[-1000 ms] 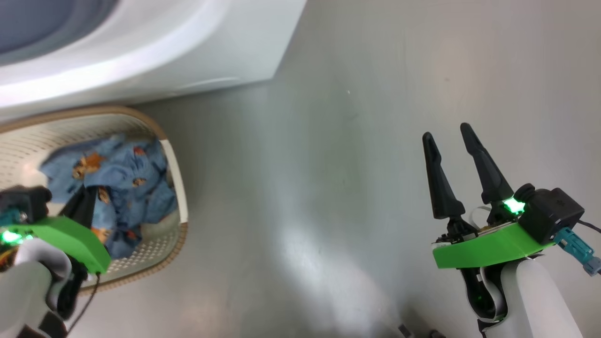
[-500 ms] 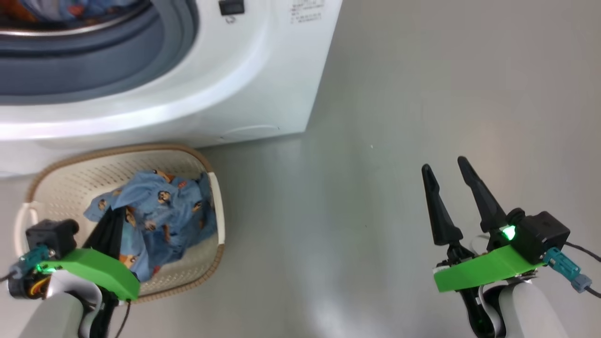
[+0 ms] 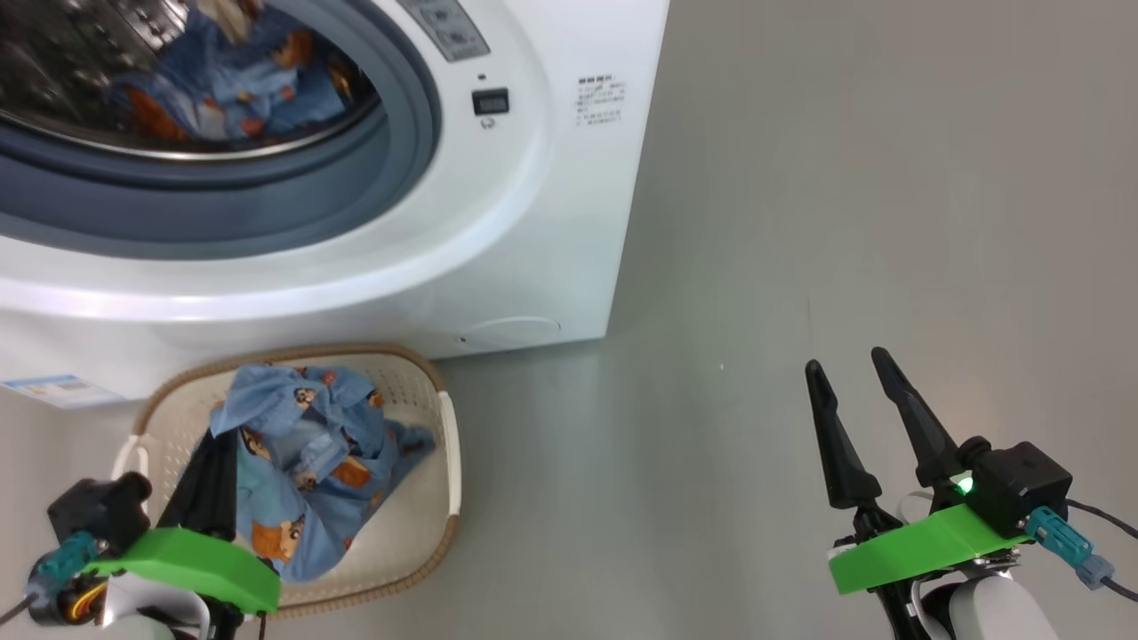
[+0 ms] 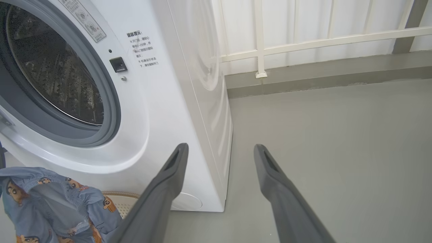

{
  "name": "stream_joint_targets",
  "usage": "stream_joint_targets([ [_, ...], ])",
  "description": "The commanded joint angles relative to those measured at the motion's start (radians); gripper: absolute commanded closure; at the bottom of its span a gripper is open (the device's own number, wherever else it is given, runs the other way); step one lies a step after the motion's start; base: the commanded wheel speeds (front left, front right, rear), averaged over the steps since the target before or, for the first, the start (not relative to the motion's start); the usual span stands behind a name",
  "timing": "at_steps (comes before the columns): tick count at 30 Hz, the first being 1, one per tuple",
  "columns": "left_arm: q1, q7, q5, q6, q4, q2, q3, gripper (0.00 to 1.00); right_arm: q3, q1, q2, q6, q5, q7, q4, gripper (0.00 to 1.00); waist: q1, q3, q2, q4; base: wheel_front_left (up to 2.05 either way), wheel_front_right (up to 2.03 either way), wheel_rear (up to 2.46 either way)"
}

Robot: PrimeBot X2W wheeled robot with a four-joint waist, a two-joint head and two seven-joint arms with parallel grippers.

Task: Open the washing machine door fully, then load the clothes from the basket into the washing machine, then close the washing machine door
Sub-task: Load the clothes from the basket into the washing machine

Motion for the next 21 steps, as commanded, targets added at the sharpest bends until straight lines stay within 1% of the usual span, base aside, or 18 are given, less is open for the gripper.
stream_joint_targets([
  [1,0.010,-0.009,0.014,-0.002,-0.035,0.019,0.048,1.00,0.021,0.015,-0.001,0.006,-0.013,-0.005,-0.022,0.00,0.0000,-0.048,0.0000,0.012,0.00,0.00,0.00],
  [8,0.085,-0.009,0.068,-0.003,-0.139,-0.038,0.117,1.00,0.015,0.048,-0.001,0.006,-0.015,-0.005,-0.016,0.00,0.0000,-0.117,0.0000,0.024,0.00,0.00,0.00],
  [21,0.191,-0.009,0.173,-0.005,-0.283,-0.101,0.221,1.00,0.008,0.078,-0.001,0.006,-0.024,-0.005,-0.016,0.00,0.0000,-0.218,0.0000,0.021,0.00,0.00,0.00],
])
